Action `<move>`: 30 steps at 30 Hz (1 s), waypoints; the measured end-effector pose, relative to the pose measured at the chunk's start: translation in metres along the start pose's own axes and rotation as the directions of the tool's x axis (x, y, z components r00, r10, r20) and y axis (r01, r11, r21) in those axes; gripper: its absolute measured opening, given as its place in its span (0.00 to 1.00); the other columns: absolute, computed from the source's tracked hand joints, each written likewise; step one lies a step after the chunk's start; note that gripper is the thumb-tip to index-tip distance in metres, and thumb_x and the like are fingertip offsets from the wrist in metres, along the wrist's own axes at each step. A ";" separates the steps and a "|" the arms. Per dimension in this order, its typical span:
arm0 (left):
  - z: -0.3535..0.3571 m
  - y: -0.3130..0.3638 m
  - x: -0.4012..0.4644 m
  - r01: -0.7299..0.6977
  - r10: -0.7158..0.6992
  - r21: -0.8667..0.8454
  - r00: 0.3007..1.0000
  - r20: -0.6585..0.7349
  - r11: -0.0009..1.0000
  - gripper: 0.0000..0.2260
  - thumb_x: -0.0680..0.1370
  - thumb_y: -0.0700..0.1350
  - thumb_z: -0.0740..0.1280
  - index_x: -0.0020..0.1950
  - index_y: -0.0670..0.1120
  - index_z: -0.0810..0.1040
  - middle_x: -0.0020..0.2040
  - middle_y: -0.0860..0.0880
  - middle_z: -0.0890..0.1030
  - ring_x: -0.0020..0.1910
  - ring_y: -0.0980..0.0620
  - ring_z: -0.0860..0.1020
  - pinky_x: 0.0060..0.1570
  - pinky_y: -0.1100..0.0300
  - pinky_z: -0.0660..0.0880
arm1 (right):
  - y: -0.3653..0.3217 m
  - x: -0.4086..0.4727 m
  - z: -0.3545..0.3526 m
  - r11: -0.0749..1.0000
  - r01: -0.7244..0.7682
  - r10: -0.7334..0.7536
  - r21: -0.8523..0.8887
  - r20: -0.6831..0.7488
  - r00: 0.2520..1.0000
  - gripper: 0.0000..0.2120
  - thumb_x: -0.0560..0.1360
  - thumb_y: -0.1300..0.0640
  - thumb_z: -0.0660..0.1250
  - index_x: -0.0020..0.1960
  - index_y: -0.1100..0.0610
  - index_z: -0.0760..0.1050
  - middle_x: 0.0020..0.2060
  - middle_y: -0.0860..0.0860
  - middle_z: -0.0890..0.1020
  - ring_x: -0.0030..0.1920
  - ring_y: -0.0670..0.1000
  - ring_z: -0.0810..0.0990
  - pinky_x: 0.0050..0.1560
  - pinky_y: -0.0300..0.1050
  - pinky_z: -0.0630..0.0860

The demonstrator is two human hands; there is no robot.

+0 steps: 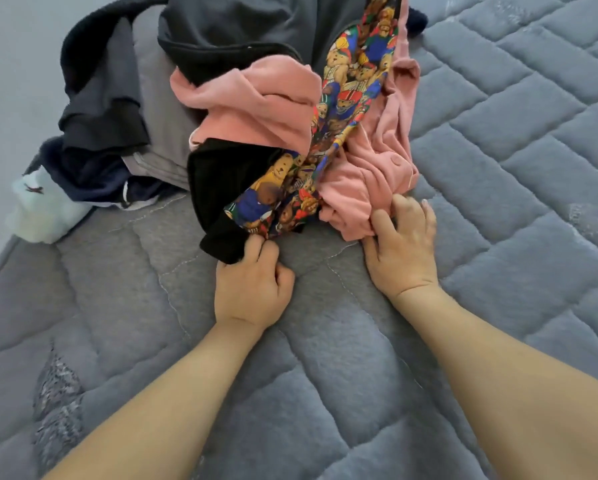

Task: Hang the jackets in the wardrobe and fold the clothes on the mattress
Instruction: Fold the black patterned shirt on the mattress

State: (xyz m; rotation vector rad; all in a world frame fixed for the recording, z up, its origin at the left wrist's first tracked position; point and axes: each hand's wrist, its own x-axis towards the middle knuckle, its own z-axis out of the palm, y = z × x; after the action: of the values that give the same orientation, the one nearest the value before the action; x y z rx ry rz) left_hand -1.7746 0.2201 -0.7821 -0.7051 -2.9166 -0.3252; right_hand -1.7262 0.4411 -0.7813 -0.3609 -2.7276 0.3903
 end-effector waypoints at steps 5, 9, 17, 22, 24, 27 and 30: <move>-0.014 0.011 -0.024 0.130 -0.130 0.008 0.989 0.069 0.992 0.10 0.77 0.50 0.61 0.43 0.43 0.72 0.50 0.42 0.73 0.40 0.37 0.76 0.36 0.52 0.64 | -0.011 -0.067 -0.049 0.965 0.252 -0.256 0.071 0.052 0.965 0.06 0.75 0.61 0.63 0.48 0.61 0.78 0.62 0.59 0.78 0.67 0.61 0.74 0.75 0.64 0.52; -0.042 0.023 -0.100 0.304 -0.252 -0.114 0.910 0.330 0.946 0.15 0.76 0.54 0.59 0.35 0.46 0.71 0.42 0.48 0.74 0.43 0.40 0.75 0.38 0.54 0.65 | -0.017 -0.133 -0.111 0.964 0.117 -0.191 0.238 0.315 0.930 0.03 0.73 0.65 0.65 0.42 0.59 0.74 0.38 0.51 0.78 0.45 0.59 0.77 0.70 0.57 0.64; -0.148 0.108 -0.283 0.879 -0.064 -0.087 0.131 0.989 0.468 0.08 0.60 0.49 0.66 0.27 0.49 0.68 0.23 0.50 0.67 0.19 0.52 0.63 0.23 0.68 0.56 | -0.047 -0.229 -0.230 0.910 0.273 0.006 -0.311 0.669 0.743 0.14 0.60 0.49 0.68 0.44 0.47 0.83 0.45 0.45 0.83 0.54 0.52 0.79 0.49 0.39 0.69; -0.166 0.117 -0.320 0.594 0.015 -0.170 0.257 0.966 0.786 0.05 0.67 0.49 0.67 0.38 0.48 0.80 0.37 0.50 0.83 0.38 0.51 0.82 0.38 0.58 0.79 | -0.044 -0.266 -0.248 0.882 0.114 0.356 -0.457 0.806 0.473 0.17 0.74 0.51 0.62 0.60 0.52 0.77 0.60 0.54 0.75 0.62 0.58 0.72 0.58 0.50 0.69; -0.164 0.095 -0.308 0.381 -0.111 -0.189 0.639 0.761 0.905 0.12 0.72 0.52 0.65 0.54 0.51 0.76 0.54 0.49 0.80 0.56 0.47 0.77 0.54 0.52 0.76 | -0.057 -0.266 -0.241 0.969 -0.155 0.247 -0.193 0.712 0.657 0.07 0.76 0.56 0.60 0.44 0.54 0.77 0.44 0.52 0.80 0.48 0.57 0.78 0.41 0.45 0.70; -0.152 0.058 -0.289 0.108 -0.158 0.120 0.800 0.579 0.987 0.38 0.71 0.61 0.67 0.76 0.56 0.54 0.76 0.48 0.55 0.76 0.44 0.54 0.66 0.40 0.66 | -0.083 -0.270 -0.215 0.823 -0.564 0.399 0.072 0.633 0.663 0.08 0.76 0.53 0.60 0.38 0.51 0.72 0.33 0.47 0.78 0.37 0.51 0.77 0.33 0.43 0.68; -0.127 0.033 -0.274 -0.142 -0.107 0.334 0.772 0.626 0.932 0.42 0.73 0.60 0.68 0.80 0.55 0.47 0.78 0.45 0.50 0.78 0.40 0.47 0.70 0.34 0.54 | -0.094 -0.278 -0.178 0.699 -0.712 0.518 0.066 0.639 0.568 0.10 0.78 0.54 0.59 0.53 0.56 0.76 0.49 0.54 0.82 0.49 0.58 0.80 0.49 0.48 0.76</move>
State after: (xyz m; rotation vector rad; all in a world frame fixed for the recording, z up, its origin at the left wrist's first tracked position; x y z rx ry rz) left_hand -1.5084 0.0992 -0.6998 -0.9195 -3.4254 0.5813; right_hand -1.4253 0.3109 -0.6792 -1.3419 -2.9110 1.3264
